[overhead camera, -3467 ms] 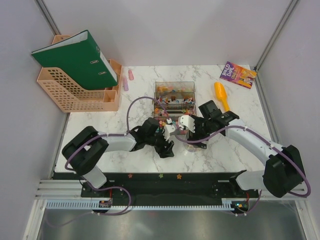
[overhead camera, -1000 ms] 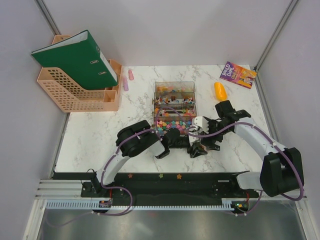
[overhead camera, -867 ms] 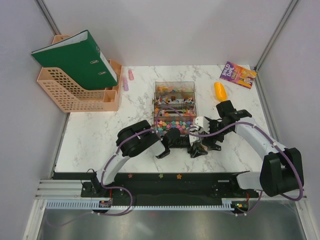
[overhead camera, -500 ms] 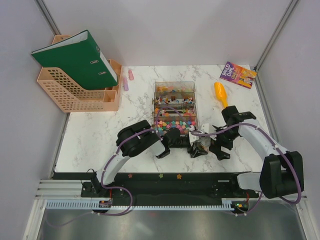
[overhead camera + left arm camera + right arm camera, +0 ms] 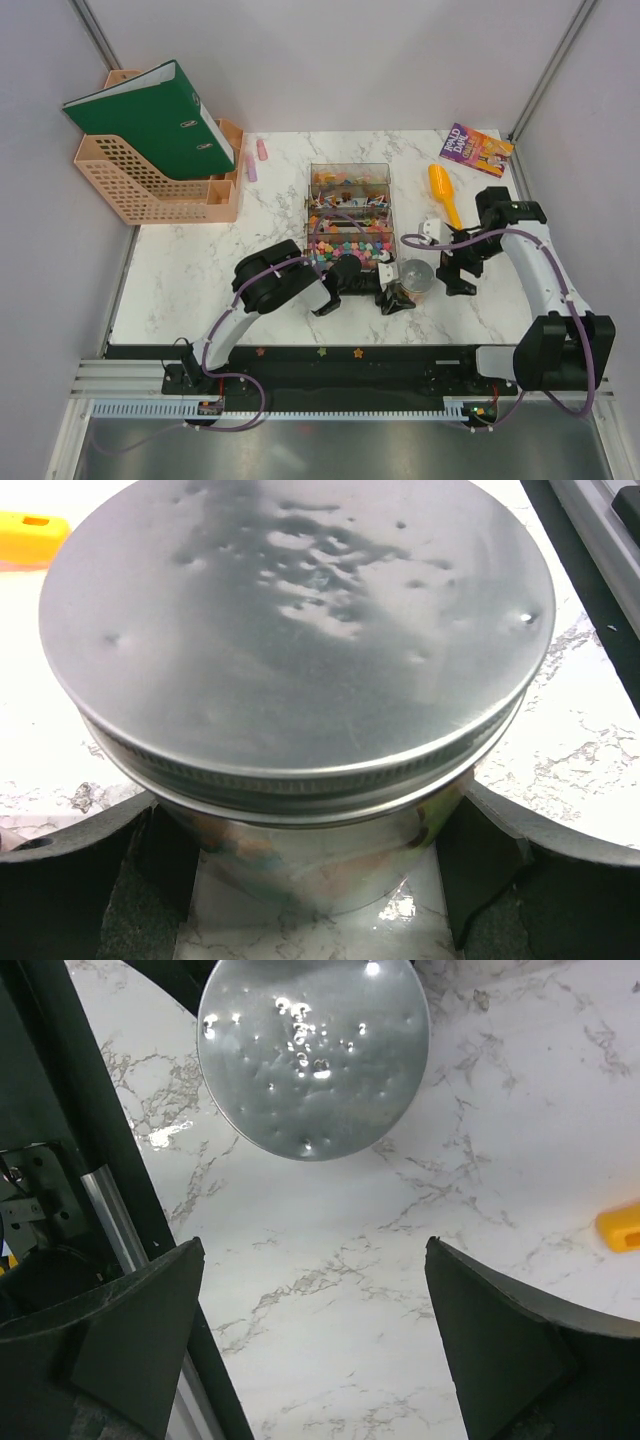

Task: Pack the candies
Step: Close the bottle lid on the packing bottle, then screw the bottle lid onto the packing bottle.

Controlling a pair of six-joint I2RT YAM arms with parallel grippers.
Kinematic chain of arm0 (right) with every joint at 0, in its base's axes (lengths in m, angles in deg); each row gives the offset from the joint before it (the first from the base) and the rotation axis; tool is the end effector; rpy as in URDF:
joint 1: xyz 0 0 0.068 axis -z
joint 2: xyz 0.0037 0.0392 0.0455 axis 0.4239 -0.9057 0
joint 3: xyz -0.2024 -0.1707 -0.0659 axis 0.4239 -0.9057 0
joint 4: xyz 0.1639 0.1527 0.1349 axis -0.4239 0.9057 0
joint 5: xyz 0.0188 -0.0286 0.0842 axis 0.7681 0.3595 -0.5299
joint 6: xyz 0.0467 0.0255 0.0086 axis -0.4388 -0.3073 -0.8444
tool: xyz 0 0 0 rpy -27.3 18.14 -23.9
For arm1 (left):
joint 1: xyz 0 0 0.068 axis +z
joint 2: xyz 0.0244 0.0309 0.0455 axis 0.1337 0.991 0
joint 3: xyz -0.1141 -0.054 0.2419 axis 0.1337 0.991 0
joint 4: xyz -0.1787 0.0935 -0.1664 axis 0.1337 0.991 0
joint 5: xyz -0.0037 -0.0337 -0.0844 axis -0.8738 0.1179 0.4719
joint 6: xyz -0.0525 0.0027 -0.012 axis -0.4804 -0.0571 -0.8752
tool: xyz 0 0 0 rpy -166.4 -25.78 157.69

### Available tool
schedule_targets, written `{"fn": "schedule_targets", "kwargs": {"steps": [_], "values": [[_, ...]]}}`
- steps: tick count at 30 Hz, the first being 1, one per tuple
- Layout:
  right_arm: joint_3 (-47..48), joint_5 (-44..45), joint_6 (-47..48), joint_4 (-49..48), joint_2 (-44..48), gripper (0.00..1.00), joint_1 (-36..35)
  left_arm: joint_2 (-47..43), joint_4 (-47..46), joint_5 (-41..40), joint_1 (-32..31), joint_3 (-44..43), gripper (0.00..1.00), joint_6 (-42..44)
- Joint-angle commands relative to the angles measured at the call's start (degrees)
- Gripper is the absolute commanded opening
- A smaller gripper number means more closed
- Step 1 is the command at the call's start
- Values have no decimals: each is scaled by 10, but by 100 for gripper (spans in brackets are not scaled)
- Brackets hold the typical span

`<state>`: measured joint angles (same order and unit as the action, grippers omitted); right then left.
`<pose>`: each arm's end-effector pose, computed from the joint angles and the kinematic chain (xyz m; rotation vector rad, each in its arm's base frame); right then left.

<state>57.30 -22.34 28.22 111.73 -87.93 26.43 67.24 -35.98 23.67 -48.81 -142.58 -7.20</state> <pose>0.2077 0.0117 0.2691 -1.6520 2.1796 0.4488 0.2162 -0.3594 0.0667 1.2705 1.2743 -1.0941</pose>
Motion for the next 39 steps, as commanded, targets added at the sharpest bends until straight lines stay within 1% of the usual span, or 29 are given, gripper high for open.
{"fn": "schedule_targets", "kwargs": {"steps": [1,4,12,16,22,27,31,34,39], "values": [[45,-56,78,51,-30,98,-7,78,266,-66,19,36,2,44],[72,-71,91,85,-69,98,-35,81,270,-68,19,35,2,46],[97,-67,103,91,-125,98,-78,83,276,-71,19,31,2,49],[106,-69,100,96,-135,98,-100,82,278,-72,18,30,2,51],[98,-62,83,86,-141,98,-113,83,279,-73,18,30,2,52],[85,-40,68,87,-130,98,-115,82,280,-78,19,29,2,52],[50,-22,67,98,-106,98,-115,84,281,-80,19,29,2,53],[35,-21,61,112,-77,98,-115,84,283,-82,20,27,2,55],[4,-8,26,112,-29,98,-128,85,287,-80,20,25,2,56]]}}
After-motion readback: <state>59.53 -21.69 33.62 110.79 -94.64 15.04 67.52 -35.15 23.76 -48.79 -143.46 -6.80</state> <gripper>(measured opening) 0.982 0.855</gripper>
